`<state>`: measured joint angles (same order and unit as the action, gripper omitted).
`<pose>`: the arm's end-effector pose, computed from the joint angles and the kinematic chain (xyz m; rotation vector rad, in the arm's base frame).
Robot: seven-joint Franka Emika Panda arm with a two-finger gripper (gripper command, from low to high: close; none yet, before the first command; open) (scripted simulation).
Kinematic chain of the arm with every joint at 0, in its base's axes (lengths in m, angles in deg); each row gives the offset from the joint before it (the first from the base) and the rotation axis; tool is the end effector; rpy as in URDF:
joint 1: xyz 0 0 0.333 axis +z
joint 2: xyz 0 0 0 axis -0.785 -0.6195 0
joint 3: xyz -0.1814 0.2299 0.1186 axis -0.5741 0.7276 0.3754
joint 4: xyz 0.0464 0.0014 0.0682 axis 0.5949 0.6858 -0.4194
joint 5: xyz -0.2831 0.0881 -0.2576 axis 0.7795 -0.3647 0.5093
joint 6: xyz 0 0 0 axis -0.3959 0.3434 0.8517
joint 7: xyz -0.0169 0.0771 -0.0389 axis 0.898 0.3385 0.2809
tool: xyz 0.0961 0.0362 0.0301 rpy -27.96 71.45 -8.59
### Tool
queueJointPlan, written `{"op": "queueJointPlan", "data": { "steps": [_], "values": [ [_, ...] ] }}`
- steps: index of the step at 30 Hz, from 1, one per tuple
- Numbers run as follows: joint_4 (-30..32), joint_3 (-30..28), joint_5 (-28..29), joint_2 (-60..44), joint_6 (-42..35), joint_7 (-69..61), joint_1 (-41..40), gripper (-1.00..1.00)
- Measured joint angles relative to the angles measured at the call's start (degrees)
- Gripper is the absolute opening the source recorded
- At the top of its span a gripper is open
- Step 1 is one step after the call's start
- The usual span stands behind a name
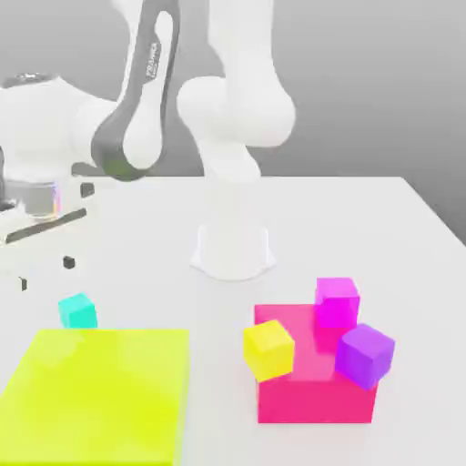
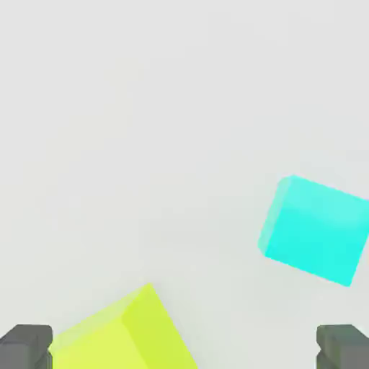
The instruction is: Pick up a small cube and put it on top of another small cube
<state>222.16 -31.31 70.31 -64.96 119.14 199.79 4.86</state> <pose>0.2289 -0.2828 0.2148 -0.0438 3.1157 -0.0557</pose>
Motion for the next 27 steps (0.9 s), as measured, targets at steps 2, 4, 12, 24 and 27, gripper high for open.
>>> {"op": "queueJointPlan", "data": {
  "steps": [2, 4, 12, 24, 27],
  "values": [
    [1.17, -0.53, -1.28, -3.06, 2.34, 2.68, -2.08, 0.00],
    [0.88, 0.51, -2.71, -6.94, 5.47, 2.57, -2.35, 0.00],
    [-1.08, 3.89, -4.62, -18.38, 14.80, 1.37, -4.87, -1.00],
    [1.39, 2.13, -1.72, -4.96, 3.96, 3.54, -3.91, -1.00],
    [-0.17, 5.98, -1.90, -1.75, -0.61, 0.17, -1.85, -1.00]
  ]
}}
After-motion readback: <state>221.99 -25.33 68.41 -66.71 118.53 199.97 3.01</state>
